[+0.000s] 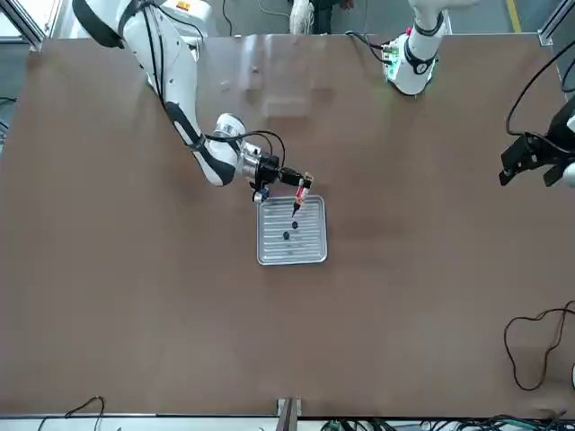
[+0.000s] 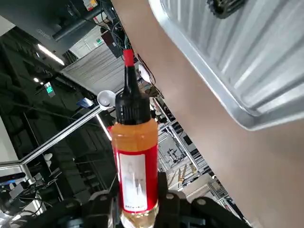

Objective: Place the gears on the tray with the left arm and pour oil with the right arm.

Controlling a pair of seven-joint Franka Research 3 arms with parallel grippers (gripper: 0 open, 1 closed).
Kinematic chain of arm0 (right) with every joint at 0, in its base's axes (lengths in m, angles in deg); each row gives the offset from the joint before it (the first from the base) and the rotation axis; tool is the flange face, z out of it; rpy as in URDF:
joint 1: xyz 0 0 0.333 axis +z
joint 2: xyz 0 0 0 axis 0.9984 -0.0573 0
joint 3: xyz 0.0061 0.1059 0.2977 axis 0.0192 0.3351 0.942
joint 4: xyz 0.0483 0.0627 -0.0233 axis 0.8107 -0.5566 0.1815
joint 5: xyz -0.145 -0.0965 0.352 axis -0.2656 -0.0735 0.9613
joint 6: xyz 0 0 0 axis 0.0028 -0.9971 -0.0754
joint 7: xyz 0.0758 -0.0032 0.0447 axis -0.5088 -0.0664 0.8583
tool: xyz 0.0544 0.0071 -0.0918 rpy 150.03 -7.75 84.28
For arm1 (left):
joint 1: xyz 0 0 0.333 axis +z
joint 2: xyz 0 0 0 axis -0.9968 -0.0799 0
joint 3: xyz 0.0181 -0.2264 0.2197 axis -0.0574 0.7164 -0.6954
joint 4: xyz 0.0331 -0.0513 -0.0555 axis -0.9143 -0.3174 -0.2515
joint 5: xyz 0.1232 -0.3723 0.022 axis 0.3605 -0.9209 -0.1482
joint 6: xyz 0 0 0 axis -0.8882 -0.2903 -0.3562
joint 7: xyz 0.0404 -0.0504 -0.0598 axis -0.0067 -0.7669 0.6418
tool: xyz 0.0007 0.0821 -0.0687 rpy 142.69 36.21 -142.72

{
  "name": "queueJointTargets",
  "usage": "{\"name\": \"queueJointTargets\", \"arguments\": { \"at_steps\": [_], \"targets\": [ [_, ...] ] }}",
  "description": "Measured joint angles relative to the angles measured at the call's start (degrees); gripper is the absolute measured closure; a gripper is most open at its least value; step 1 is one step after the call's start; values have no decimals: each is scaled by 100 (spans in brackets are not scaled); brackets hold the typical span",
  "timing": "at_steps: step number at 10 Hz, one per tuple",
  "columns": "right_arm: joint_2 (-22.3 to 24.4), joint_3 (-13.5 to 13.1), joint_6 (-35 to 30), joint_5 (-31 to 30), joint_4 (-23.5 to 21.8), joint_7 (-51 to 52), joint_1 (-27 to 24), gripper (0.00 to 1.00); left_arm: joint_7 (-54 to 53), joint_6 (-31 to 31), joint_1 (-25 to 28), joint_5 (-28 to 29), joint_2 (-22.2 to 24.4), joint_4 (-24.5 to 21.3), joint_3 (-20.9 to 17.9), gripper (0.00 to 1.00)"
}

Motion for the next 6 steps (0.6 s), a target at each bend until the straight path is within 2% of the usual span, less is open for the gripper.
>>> {"name": "queueJointTargets", "arguments": {
  "at_steps": [3, 6],
  "targets": [
    [0, -9, 14, -189, 0, 300, -4, 68, -1, 0, 0, 12, 0, 0, 0, 0],
    [1, -33, 234, -249, 5, 1760, -68, 68, -6, 0, -1, 125, 0, 0, 1, 0]
  ]
}}
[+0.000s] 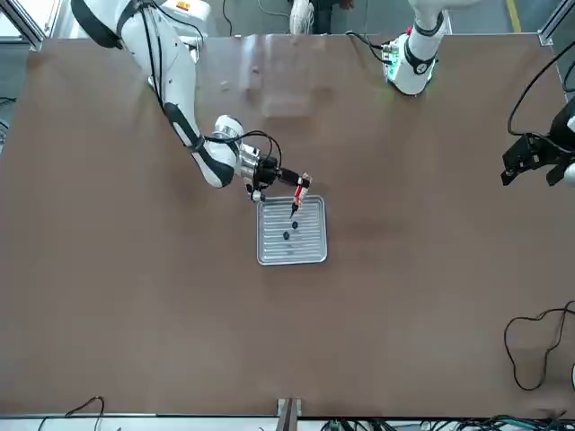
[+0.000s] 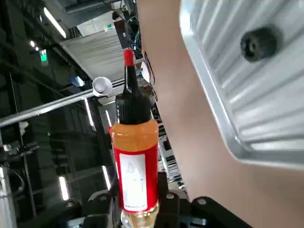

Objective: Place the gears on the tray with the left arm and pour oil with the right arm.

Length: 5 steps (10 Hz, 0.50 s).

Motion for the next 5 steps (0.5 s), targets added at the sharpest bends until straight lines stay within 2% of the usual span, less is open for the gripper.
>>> {"name": "queueJointTargets", "arguments": {
  "at_steps": [2, 5],
  "targets": [
    [14, -1, 421, -23, 46, 1007, -19, 68, -8, 0, -1, 3, 0, 0, 1, 0],
    [185, 10, 1443, -37, 340, 2342, -21, 68, -10, 0, -1, 6, 0, 0, 1, 0]
  ]
}}
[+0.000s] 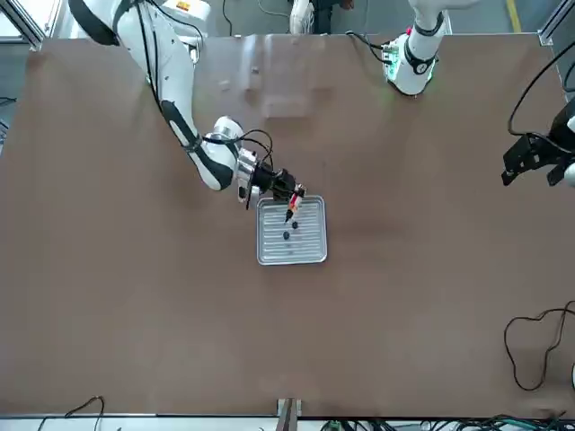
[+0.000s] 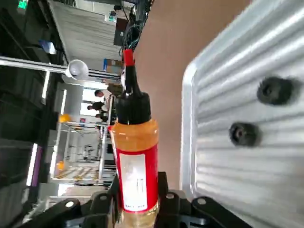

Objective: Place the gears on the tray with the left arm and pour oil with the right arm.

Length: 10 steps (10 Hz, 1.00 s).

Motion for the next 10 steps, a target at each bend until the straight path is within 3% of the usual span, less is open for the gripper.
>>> {"name": "queueJointTargets", "arguments": {
  "at_steps": [3, 6, 10],
  "targets": [
    [359, 12, 436, 14, 57, 1209, 1, 67, 0, 0, 0, 1, 0, 0, 1, 0],
    [615, -3, 838, 639, 65, 3443, -13, 67, -1, 0, -5, 1, 0, 0, 7, 0],
    [772, -190, 807, 981, 73, 5965, -96, 67, -4, 0, -12, 1, 0, 0, 15, 0]
  ]
}}
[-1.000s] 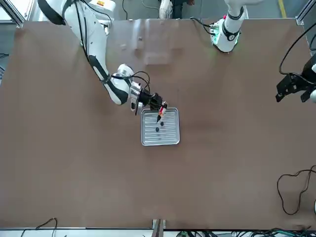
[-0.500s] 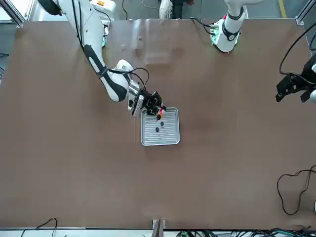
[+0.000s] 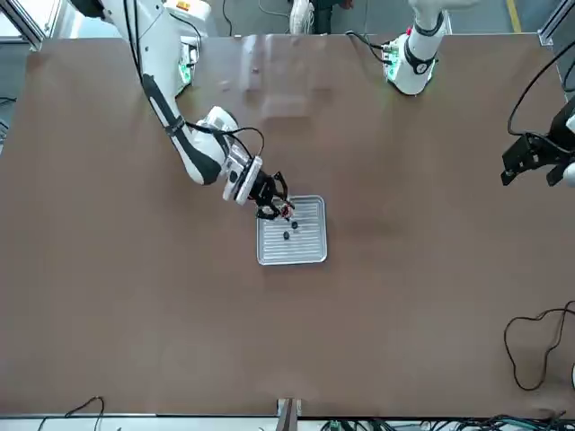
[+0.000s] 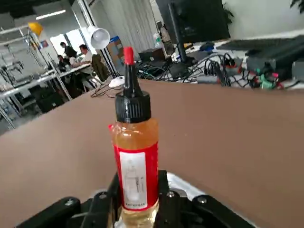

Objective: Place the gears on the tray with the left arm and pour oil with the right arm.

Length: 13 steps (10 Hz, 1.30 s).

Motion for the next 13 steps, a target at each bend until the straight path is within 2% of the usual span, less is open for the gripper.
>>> {"name": "queueJointTargets", "arguments": {
  "at_steps": [3, 6, 9, 13],
  "targets": [
    [215, -132, 1, -7, -28, 159, -78, 67, 0, 0, -18, 0, 0, 0, 17, 0],
    [350, -143, -323, -12, -486, 297, -268, 67, 0, 0, -17, 0, 0, 0, 17, 0],
    [437, -196, -1021, -198, -1241, 432, -802, 67, 0, 0, -14, 0, 0, 0, 17, 0],
    [521, -210, -1644, -970, -1720, 522, -1609, 67, 0, 0, -18, 0, 0, 0, 22, 0]
  ]
}}
